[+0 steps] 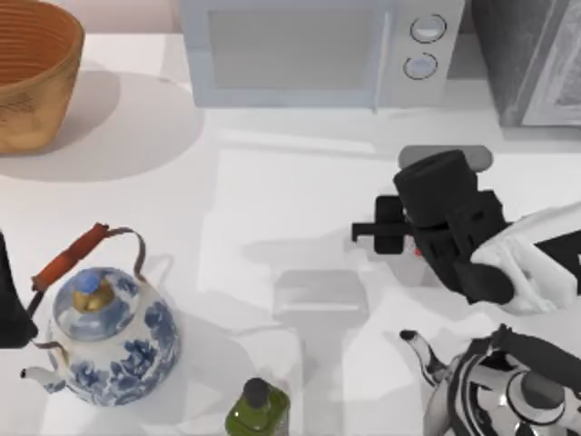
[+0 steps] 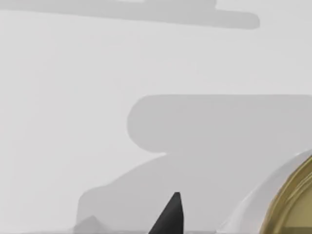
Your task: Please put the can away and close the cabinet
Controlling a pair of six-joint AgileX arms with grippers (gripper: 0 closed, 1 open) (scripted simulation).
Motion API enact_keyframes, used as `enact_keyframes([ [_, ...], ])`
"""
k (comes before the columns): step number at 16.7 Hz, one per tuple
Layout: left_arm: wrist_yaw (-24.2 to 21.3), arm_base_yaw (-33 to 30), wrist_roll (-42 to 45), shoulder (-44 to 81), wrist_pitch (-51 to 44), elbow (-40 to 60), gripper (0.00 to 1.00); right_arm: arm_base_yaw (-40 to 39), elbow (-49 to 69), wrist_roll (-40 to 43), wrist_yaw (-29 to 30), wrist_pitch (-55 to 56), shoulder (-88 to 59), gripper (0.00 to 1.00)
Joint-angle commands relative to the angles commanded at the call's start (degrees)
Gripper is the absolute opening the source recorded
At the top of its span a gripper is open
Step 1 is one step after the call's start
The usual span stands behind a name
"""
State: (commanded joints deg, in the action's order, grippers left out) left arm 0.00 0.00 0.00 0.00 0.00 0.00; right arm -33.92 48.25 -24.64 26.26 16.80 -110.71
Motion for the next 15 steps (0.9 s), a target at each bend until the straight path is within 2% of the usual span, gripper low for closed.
enact_keyframes([
  [5, 0.00, 0.00, 0.00, 0.00, 0.00, 0.00, 1.00, 0.00, 0.00, 0.00, 0.00, 0.00, 0.00, 0.02],
  [15, 0.00, 0.00, 0.00, 0.00, 0.00, 0.00, 1.00, -0.10, 0.10, -0.06, 0.02, -0.16, 0.15, 0.00],
])
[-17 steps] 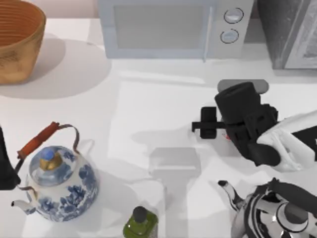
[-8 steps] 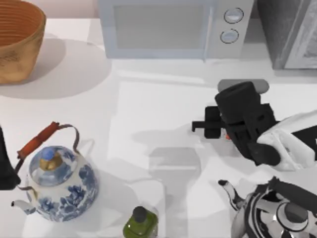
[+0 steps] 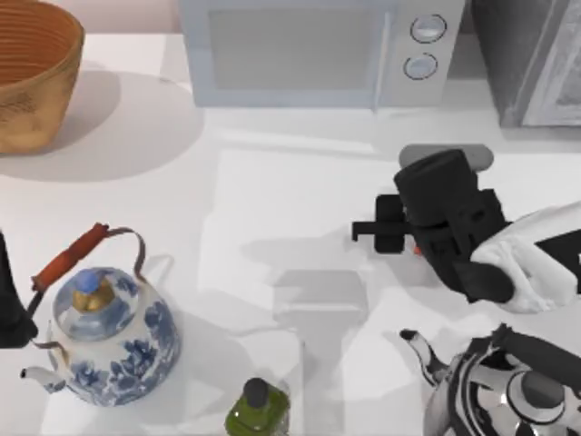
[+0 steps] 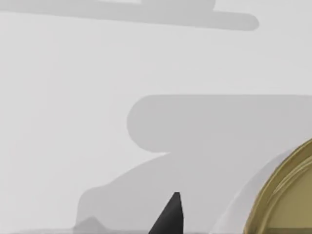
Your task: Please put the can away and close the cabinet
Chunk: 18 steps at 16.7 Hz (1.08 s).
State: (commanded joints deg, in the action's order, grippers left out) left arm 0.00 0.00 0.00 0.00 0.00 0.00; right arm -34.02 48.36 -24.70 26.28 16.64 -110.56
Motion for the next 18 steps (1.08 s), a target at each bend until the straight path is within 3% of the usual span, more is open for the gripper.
enact_keyframes([
  [4, 0.00, 0.00, 0.00, 0.00, 0.00, 0.00, 1.00, -0.29, 3.62, 0.19, -0.10, -6.58, 2.91, 0.00],
  [11, 0.00, 0.00, 0.00, 0.00, 0.00, 0.00, 1.00, -0.18, 15.14, 0.34, -0.43, -31.24, 14.45, 0.00],
  [18, 0.00, 0.00, 0.00, 0.00, 0.00, 0.00, 1.00, -0.02, 17.79, 0.20, -0.37, -35.26, 17.44, 0.00],
])
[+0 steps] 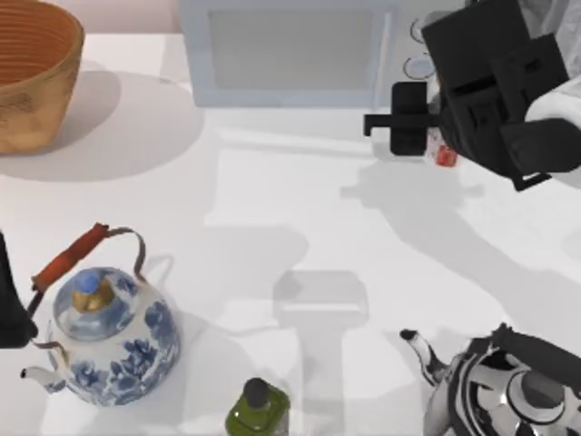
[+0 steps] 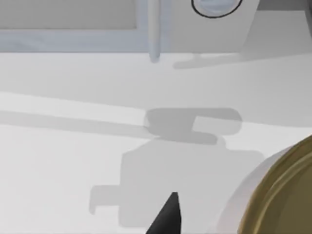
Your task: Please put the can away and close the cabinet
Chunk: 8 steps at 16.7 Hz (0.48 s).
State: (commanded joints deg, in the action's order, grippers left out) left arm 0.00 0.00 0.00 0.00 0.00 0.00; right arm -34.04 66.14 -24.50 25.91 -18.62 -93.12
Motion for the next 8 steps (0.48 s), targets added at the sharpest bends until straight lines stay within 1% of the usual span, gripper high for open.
enact_keyframes([
  [4, 0.00, 0.00, 0.00, 0.00, 0.00, 0.00, 1.00, 0.97, -2.31, 1.13, -0.88, 0.53, 3.01, 0.00],
  [8, 0.00, 0.00, 0.00, 0.00, 0.00, 0.00, 1.00, 4.44, -10.01, 4.50, -3.95, 2.46, 13.33, 0.00],
])
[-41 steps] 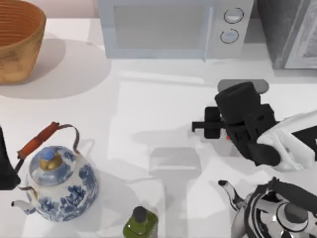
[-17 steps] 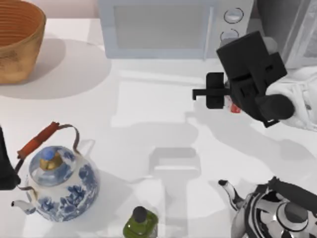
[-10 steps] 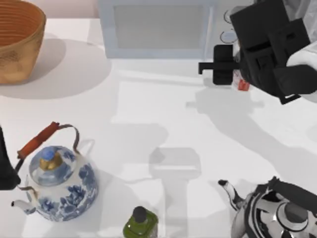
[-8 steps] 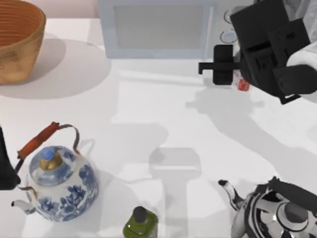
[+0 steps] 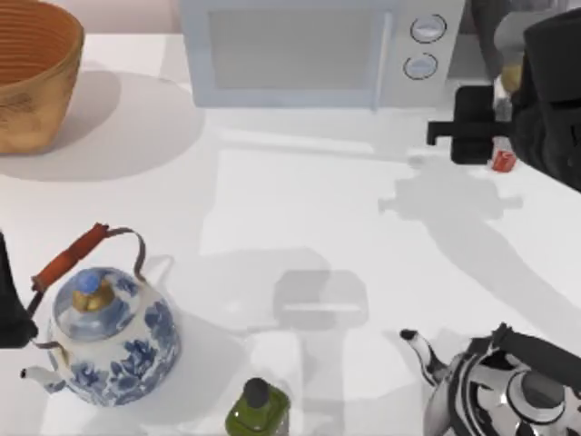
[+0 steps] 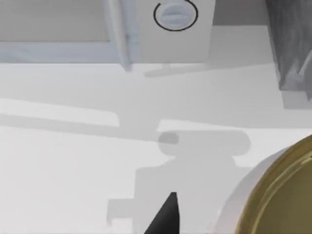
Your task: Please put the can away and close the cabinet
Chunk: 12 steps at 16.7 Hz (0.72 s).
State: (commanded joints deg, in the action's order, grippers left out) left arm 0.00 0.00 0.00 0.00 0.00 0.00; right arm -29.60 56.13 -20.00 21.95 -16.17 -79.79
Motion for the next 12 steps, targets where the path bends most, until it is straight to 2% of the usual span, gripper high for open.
enact_keyframes([
  [6, 0.00, 0.00, 0.00, 0.00, 0.00, 0.00, 1.00, 8.96, -18.08, 6.85, -7.29, 4.94, 24.97, 0.00],
  [12, 0.00, 0.00, 0.00, 0.00, 0.00, 0.00, 1.00, 20.25, -38.73, 13.91, -15.27, 11.07, 56.29, 0.00],
])
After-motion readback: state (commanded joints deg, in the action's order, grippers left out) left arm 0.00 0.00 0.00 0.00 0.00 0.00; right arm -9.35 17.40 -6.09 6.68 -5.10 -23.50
